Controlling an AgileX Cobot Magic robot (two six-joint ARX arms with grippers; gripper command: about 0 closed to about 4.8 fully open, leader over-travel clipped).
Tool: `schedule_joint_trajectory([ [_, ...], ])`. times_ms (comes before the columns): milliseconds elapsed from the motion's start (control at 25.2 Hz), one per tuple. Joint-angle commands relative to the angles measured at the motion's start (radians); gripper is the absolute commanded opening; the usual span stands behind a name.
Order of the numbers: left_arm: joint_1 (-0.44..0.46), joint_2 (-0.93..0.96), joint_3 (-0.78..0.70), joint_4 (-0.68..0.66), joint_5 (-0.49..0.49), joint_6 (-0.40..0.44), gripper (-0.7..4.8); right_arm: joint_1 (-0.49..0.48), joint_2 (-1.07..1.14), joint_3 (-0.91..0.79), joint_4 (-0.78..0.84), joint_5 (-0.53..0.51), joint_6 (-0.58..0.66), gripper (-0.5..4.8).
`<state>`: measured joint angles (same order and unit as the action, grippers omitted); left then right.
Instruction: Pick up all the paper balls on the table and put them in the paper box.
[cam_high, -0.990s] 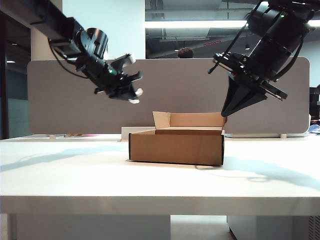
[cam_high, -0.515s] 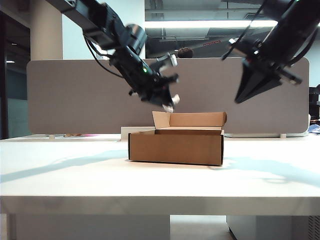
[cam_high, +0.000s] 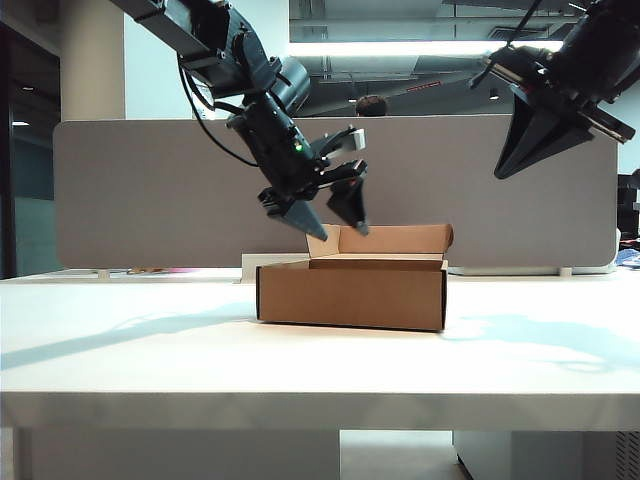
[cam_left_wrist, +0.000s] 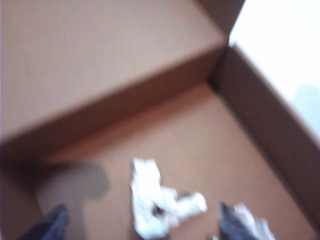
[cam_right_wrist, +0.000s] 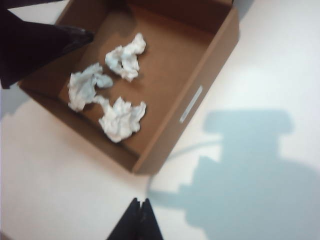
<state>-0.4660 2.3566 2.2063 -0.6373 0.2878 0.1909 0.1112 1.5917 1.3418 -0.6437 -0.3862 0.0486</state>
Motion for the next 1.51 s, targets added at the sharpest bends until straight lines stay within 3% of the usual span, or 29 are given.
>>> schedule_joint_trajectory([
  [40,-0.002,-0.045,0.005,-0.105,0.001,0.004,2.83,-0.002,-0.031,0.002,-0.073,0.002,-0.089,-0.05],
  [79,0.000,-0.065,0.005,-0.116,0.001,0.004,2.21,-0.006,-0.043,0.002,-0.093,0.010,-0.113,-0.05],
  [238,0.001,-0.126,0.005,-0.151,0.001,0.005,1.04,-0.026,-0.092,-0.003,-0.145,0.010,-0.155,-0.05],
  [436,0.004,-0.195,0.004,-0.195,0.000,0.049,0.46,-0.077,-0.209,-0.094,-0.122,0.008,-0.155,-0.05],
  [792,0.041,-0.314,0.004,-0.294,-0.089,0.053,0.47,-0.231,-0.616,-0.395,0.071,-0.010,-0.104,-0.05],
  [1030,0.094,-0.419,-0.042,-0.394,-0.058,0.087,0.43,-0.242,-0.781,-0.478,0.095,-0.039,-0.078,-0.05],
  [1109,0.130,-0.521,-0.150,-0.380,-0.029,0.100,-0.06,-0.241,-0.821,-0.518,0.096,-0.111,-0.073,-0.05],
  [1506,0.150,-0.768,-0.509,-0.324,-0.010,0.137,-0.06,-0.241,-1.072,-0.673,0.078,-0.109,-0.010,-0.05],
])
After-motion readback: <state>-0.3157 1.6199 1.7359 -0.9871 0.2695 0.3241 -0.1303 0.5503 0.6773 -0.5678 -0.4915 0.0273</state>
